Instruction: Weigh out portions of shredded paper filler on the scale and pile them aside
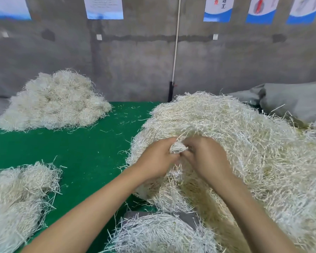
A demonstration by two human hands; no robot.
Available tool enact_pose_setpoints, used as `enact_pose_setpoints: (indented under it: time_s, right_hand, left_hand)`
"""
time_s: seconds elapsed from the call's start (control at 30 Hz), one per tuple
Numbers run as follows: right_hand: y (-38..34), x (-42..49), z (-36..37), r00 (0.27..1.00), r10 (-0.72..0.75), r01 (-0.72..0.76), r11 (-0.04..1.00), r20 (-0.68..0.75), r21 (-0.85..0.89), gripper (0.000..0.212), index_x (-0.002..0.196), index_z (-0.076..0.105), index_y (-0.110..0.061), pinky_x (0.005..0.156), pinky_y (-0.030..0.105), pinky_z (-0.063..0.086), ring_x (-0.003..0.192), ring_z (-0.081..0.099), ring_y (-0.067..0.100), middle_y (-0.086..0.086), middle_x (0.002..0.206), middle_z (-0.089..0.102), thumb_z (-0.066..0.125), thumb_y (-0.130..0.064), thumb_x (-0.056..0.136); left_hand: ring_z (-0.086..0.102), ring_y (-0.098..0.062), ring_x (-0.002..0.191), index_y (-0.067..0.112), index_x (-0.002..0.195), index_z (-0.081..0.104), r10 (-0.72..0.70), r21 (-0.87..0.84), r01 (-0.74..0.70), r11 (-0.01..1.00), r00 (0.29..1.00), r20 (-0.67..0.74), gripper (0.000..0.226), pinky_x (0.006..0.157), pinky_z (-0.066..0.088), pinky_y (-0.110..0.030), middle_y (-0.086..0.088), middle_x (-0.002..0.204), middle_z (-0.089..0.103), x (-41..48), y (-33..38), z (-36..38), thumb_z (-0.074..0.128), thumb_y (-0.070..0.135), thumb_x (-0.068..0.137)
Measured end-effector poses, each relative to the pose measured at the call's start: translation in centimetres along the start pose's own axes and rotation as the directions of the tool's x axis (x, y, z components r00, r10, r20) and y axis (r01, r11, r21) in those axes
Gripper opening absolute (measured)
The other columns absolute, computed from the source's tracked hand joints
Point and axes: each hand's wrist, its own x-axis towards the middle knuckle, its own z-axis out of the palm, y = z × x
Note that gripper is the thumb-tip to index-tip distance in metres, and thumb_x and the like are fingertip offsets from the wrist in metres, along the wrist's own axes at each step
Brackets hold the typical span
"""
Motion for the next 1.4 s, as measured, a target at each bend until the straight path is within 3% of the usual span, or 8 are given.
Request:
enact_pose_setpoints:
  time_s: [0.1,0.17,0.27,0.4,0.67,1.07,1.23,1.4]
  right_hand:
    - [0.7,0.5,0.0,0.999,-0.026,0.029,0.995,-0.034,0.096,0.014,0.103,0.068,-0.022,0.055,0.022,0.053,0.068,0.064,0.005,-0.008,0.082,0.069,0.07,-0.021,0.089]
    - [0.9,0.8,0.6,0.997,-0.034,0.028,0.995,0.065,0.097,0.029,0.121,0.061,-0.023,0.056,0.022,0.057,0.072,0.067,0.006,-0.007,0.09,0.071,0.065,-0.026,0.092]
    - [1.7,1.3,2.2,0.986,-0.02,0.032,0.997,0.166,-0.074,0.017,0.114,0.059,-0.024,0.05,0.019,0.052,0.059,0.061,0.005,-0.007,0.074,0.065,0.057,-0.025,0.098]
    - [3.2,1.9,3.3,0.98,-0.019,0.074,0.96,0.198,-0.271,0.01,0.104,0.058,-0.016,0.06,0.029,0.059,0.068,0.064,0.013,-0.007,0.08,0.062,0.05,-0.021,0.101]
    - [5.1,4.1,2.0,0.992,0.029,-0.016,0.994,0.123,-0.104,0.024,0.115,0.067,-0.024,0.064,0.022,0.058,0.078,0.069,0.009,-0.009,0.095,0.072,0.068,-0.028,0.091]
    - [6.7,4.4,1.3,0.982,0.187,-0.187,0.982,0.025,0.002,0.022,0.107,0.067,-0.023,0.047,0.033,0.057,0.051,0.063,0.006,-0.007,0.08,0.067,0.073,-0.019,0.087]
    - [6.3,4.1,1.2,0.97,0.242,-0.24,0.967,-0.012,0.089,0.047,0.129,0.06,-0.021,0.057,0.03,0.06,0.066,0.064,0.007,-0.007,0.103,0.067,0.074,-0.015,0.084]
    - [4.5,0.2,1.2,0.966,0.164,-0.214,0.941,0.199,0.262,0.068,0.147,0.038,-0.028,0.071,0.021,0.059,0.089,0.064,0.005,-0.012,0.128,0.056,0.071,-0.019,0.087]
  left_hand:
    - [0.047,0.001,0.049,0.036,0.102,0.061,0.01,0.029,-0.009,1.0,0.999,-0.045,0.013,0.046,0.04,-0.023,0.009,0.074,0.064,1.1,-0.5,-0.7,0.06,0.025,0.095]
    - [0.045,0.006,0.051,0.023,0.125,0.058,-0.025,0.067,0.027,0.997,0.999,-0.034,0.03,0.047,0.036,-0.013,0.017,0.1,0.064,1.7,-0.8,-1.5,0.059,0.031,0.096]
    - [0.054,0.002,0.1,0.017,0.15,0.035,-0.118,0.118,0.107,0.987,0.989,0.093,0.073,0.081,0.041,-0.011,0.003,0.151,0.039,2.4,-0.9,-3.1,0.064,0.049,0.09]
    - [0.039,-0.02,0.139,0.015,0.148,0.037,-0.153,0.357,0.047,0.933,0.95,0.274,0.074,0.112,0.032,-0.033,-0.004,0.156,0.035,2.6,-1.3,-4.7,0.059,0.055,0.09]
    - [0.051,-0.004,0.094,0.022,0.141,0.043,-0.125,0.344,0.012,0.939,0.943,0.309,0.061,0.077,0.042,-0.017,0.002,0.152,0.04,2.2,-0.6,-8.1,0.059,0.054,0.091]
    - [0.034,-0.023,0.141,0.015,0.154,0.023,-0.259,0.299,0.142,0.943,0.881,0.397,0.073,0.11,0.034,-0.035,-0.004,0.162,0.021,0.5,0.8,-8.3,0.057,0.044,0.097]
    - [0.046,-0.015,0.124,0.021,0.149,0.037,-0.214,0.175,0.163,0.971,0.918,0.333,0.075,0.097,0.038,-0.029,0.003,0.146,0.043,0.1,0.6,-8.3,0.043,0.069,0.091]
    - [0.059,-0.007,0.104,0.035,0.113,0.061,-0.22,-0.075,0.232,0.97,0.965,0.145,0.02,0.095,0.047,-0.03,0.01,0.133,0.056,-1.9,-2.7,-8.1,0.057,0.042,0.095]
